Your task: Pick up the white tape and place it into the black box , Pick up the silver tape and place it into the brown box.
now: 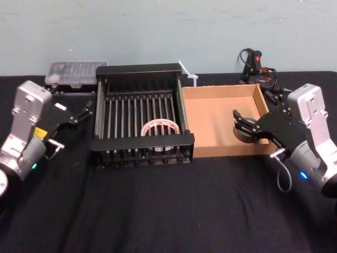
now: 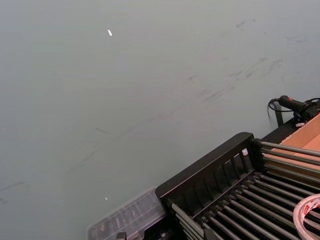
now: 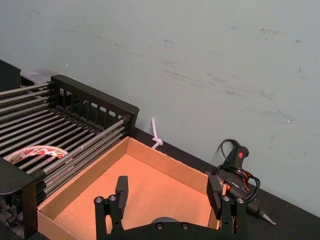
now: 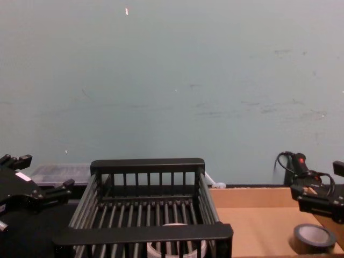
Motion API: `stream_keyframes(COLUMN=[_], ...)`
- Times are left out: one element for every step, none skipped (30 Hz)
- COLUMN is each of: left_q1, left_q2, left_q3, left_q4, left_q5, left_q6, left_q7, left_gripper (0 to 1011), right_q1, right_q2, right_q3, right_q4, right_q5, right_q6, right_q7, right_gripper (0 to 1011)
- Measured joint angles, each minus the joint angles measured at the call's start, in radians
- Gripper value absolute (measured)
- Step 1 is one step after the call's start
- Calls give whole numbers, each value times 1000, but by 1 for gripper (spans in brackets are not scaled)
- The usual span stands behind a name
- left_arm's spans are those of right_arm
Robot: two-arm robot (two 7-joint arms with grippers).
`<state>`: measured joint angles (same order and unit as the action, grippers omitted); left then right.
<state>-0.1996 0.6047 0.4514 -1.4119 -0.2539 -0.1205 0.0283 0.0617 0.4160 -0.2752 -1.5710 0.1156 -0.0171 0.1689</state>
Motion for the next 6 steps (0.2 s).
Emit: stream_keyframes(left_q1=[0,0,0,0,0,0], left_q2=[0,0,0,0,0,0], left_q3=[0,0,0,0,0,0], left_q4=[0,0,0,0,0,0], left_q5=[0,0,0,0,0,0], left_q6=[0,0,0,0,0,0], left_q7=[0,0,0,0,0,0], left_gripper=[1001,1001,1001,1001,1001,1001], right_q1=[0,0,0,0,0,0], right_q2=[0,0,0,0,0,0], right_q3=[0,0,0,0,0,0], right_q4=[0,0,0,0,0,0], right_q5=[0,0,0,0,0,0], right_q6=[0,0,0,0,0,0], right_q7=[0,0,0,0,0,0], right_gripper=[1002,1002,1002,1002,1002,1002])
